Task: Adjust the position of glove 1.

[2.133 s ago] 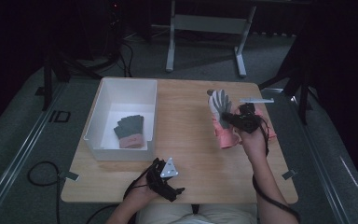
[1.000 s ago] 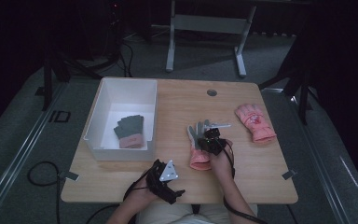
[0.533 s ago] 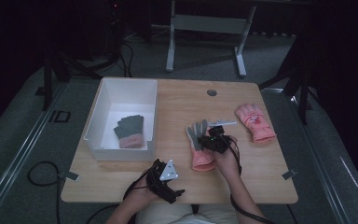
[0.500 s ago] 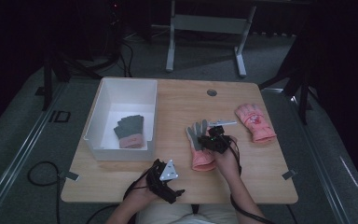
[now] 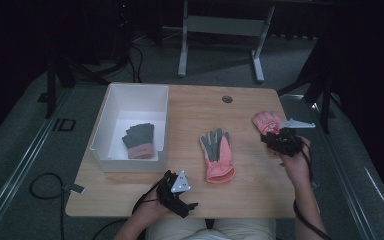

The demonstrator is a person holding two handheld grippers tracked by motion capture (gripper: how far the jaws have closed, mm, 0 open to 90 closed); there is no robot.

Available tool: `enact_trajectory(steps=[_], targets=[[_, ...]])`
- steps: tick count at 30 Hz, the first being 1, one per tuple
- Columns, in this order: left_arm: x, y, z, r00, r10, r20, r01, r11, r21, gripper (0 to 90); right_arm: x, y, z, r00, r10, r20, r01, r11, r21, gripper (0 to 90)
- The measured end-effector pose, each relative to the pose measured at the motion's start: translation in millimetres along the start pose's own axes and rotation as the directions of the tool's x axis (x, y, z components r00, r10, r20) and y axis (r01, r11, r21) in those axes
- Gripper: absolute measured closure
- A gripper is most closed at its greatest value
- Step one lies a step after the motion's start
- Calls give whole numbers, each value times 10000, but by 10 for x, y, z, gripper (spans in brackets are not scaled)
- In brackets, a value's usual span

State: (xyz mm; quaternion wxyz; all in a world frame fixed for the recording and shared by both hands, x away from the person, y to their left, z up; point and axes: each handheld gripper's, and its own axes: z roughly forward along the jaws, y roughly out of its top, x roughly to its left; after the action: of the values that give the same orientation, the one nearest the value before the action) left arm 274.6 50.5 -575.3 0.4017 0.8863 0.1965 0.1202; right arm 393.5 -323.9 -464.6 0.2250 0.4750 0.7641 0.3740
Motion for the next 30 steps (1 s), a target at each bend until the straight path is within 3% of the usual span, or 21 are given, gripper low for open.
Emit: enact_trajectory(steps=[1,2,3,4,5,6,7,8,9,11,20,21,24,27,30], targets=[[0,3,0,10000,-32,0,32,10000,-50,12,-229,-3,-8,9991,129,414,-127,9999,-49,634],[-2,5,1,10000,-67,2,67,9999,-78,12,-229,-3,-8,9991,129,414,-127,9999,-49,634],[0,0,1,10000,-40,-25,40,10000,-58,12,-383,6,9,9976,104,689,-101,9999,-47,615],[0,0,1,10000,-40,-25,40,10000,-58,12,-383,6,9,9976,104,689,-101,9999,-47,615],[-2,1,0,10000,0,-16,0,10000,-19,12,-537,20,57,9959,85,905,-87,10000,13,615],[-2,1,0,10000,0,-16,0,10000,-19,12,-537,20,57,9959,85,905,-87,10000,13,615],[-7,6,2,10000,-24,-24,24,10000,-49,12,-661,35,130,9931,103,1164,-123,9998,162,616],[-7,6,2,10000,-24,-24,24,10000,-49,12,-661,35,130,9931,103,1164,-123,9998,162,616],[-1,1,3,10000,-31,-36,31,10000,-15,12,-748,45,220,9889,68,1483,-112,9995,287,624],[-2,-3,2,10000,-38,-33,38,10000,0,12,-802,48,314,9850,-209,1712,131,9988,465,618],[10,-7,4,9999,-153,-58,152,9999,-57,12,-959,74,668,9852,-86,1713,-79,9954,952,544],[18,-13,6,9998,-174,-75,173,9998,-16,12,-953,57,754,9810,-547,1859,321,9919,1225,541],[19,-13,3,9997,-207,-94,206,9998,-25,12,-951,31,844,9796,-868,1814,569,9849,1637,527],[11,-13,10,9998,-166,-129,166,9999,-15,12,-971,-5,921,9807,-815,1777,482,9817,1843,555],[12,-15,12,9998,-119,-158,120,9999,39,12,-970,-30,967,9816,-633,1799,276,9806,1940,694]])
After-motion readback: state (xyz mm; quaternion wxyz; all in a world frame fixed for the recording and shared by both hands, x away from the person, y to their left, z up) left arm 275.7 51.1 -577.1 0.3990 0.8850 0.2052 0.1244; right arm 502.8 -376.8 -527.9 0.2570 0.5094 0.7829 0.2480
